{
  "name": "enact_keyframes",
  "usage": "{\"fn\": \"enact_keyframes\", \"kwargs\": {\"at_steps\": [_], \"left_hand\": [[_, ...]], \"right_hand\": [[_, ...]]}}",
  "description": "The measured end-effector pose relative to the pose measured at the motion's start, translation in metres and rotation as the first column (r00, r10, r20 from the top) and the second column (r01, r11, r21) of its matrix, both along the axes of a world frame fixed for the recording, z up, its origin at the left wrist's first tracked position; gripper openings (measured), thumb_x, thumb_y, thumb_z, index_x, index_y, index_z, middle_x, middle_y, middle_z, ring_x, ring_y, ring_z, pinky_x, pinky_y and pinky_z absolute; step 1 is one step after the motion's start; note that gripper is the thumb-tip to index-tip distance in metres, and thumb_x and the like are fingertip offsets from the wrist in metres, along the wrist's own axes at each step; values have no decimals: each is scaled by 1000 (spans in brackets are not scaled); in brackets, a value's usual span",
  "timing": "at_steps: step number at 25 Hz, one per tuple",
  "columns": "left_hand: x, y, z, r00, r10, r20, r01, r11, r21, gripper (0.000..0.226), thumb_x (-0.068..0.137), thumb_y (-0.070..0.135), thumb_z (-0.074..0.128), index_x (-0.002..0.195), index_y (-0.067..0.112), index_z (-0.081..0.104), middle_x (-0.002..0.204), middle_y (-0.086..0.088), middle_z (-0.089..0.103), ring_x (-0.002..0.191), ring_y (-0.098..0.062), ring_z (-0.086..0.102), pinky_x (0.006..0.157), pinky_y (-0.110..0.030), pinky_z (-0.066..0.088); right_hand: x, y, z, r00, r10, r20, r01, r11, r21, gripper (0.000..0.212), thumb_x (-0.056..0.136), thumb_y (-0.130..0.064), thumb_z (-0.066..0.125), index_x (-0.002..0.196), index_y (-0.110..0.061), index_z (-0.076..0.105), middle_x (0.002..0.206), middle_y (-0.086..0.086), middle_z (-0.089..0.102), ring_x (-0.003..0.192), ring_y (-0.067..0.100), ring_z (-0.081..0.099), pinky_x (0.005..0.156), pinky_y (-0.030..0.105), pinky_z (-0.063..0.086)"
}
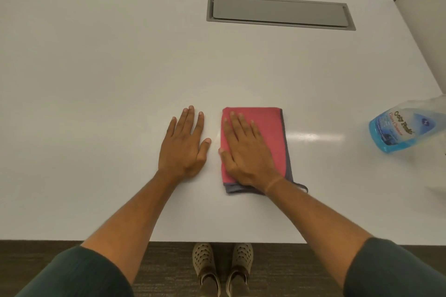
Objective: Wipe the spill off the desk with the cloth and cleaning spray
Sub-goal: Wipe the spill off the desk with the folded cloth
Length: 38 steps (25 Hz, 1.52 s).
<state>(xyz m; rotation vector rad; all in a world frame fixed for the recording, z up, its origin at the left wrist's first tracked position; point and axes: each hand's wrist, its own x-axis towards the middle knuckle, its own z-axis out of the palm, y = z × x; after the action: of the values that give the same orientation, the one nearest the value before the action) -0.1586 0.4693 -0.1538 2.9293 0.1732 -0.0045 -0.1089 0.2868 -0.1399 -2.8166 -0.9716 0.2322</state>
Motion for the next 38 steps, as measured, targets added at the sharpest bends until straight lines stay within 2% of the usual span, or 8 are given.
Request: {"fn": "enact_keyframes", "kwargs": {"at_steps": [6,9,12,16,25,29,33,38], "left_hand": [[0,-1,0,1000,3,3,-3,1000,-13,68,95,47,15,155,17,5,163,-7,0,151,-19,-4,123,-40,1],[0,0,0,1000,5,3,-5,1000,-9,68,95,46,17,155,16,7,163,-8,2,151,-19,-3,122,-40,1],[1,-1,0,1000,1,-8,-1,1000,-5,67,95,46,17,155,16,5,163,-8,0,151,-20,-4,122,-40,1],[1,1,-2,1000,-1,-11,1,1000,0,66,97,46,18,155,17,2,163,-7,-2,151,-20,-5,122,-40,0],[0,0,1,1000,-2,-11,2,1000,-19,67,96,45,19,155,17,5,164,-7,0,151,-19,-4,122,-39,0],[0,0,0,1000,4,-10,-4,1000,-12,67,96,45,19,155,17,5,164,-7,0,151,-19,-4,122,-40,1],[1,0,-2,1000,-1,-23,1,1000,9,67,97,46,18,155,17,4,163,-8,0,151,-20,-3,122,-41,1],[0,1,0,1000,-9,-26,10,1000,15,67,96,47,15,155,17,2,163,-7,-3,150,-19,-6,122,-39,-2]], "right_hand": [[-86,-30,13,982,149,-114,-148,989,18,74,99,-46,28,154,-16,-11,163,4,-17,149,15,-20,122,43,-1],[-61,-19,7,998,13,-68,-11,1000,23,72,98,-45,26,155,-14,-7,163,6,-13,150,17,-17,123,44,-3],[-6,11,0,990,-143,-12,143,990,5,69,98,-42,25,155,-9,5,164,11,2,152,23,-2,123,44,0],[28,29,-6,988,-152,4,152,988,-8,68,99,-43,22,155,-7,8,164,13,4,151,26,2,123,44,1],[-109,-27,12,990,35,-138,-34,999,16,75,99,-46,28,154,-15,-12,162,6,-18,149,17,-21,122,45,0],[-93,-42,9,985,-133,-109,129,991,-40,77,98,-51,23,153,-12,-14,162,8,-20,148,16,-23,123,42,-5],[-38,-2,4,943,-325,-69,326,945,8,75,98,-48,21,154,-5,-2,164,14,-4,151,25,-7,123,43,0],[-88,-17,12,992,16,-127,-16,1000,1,72,100,-48,20,154,-10,-8,163,9,-14,149,18,-18,123,43,-1]]}}
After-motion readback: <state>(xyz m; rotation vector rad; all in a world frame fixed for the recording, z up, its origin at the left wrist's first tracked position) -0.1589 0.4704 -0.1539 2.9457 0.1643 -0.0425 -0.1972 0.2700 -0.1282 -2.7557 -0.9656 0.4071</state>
